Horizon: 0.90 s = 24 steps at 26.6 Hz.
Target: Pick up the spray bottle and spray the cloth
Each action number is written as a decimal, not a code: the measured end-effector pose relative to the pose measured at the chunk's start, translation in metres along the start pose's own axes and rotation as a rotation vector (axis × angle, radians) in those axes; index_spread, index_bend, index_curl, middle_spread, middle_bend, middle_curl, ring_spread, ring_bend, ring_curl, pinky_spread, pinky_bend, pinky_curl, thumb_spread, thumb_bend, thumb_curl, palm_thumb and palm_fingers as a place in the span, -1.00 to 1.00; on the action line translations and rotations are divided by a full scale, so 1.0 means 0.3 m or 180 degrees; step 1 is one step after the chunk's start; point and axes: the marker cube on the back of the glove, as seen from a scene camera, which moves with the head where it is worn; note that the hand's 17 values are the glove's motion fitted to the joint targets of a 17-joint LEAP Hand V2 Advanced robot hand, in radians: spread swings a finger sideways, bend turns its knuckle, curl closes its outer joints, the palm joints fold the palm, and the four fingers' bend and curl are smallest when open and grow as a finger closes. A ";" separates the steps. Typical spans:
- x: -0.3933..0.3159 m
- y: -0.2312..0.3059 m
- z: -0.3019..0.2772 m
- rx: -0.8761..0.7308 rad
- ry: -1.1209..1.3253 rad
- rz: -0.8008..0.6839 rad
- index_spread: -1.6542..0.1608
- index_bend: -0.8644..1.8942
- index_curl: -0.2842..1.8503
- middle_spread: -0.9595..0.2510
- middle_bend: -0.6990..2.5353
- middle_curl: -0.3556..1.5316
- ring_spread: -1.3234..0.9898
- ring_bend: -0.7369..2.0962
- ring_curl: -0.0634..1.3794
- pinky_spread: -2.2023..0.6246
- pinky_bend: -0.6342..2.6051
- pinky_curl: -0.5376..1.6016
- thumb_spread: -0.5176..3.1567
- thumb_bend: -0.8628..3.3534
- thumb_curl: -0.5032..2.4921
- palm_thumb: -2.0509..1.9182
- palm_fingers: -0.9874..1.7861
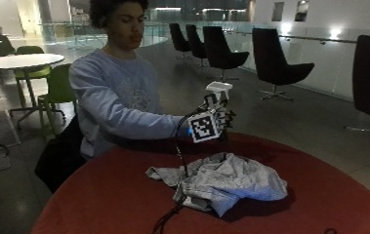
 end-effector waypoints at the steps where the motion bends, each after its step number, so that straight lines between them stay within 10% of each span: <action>1: 0.016 0.009 0.015 -0.0106 0.0020 0.0015 0.54 -0.27 -0.38 0.50 -0.33 -0.12 0.09 -0.08 -0.33 0.61 -0.47 -0.17 -0.12 -0.60 -0.37 0.38 0.51; 24: 0.075 0.071 0.035 -0.0268 0.0326 0.0388 0.49 -0.26 -0.33 0.51 -0.41 -0.14 0.10 -0.24 -0.35 0.64 -0.50 -0.21 -0.13 -0.60 -0.36 0.43 0.16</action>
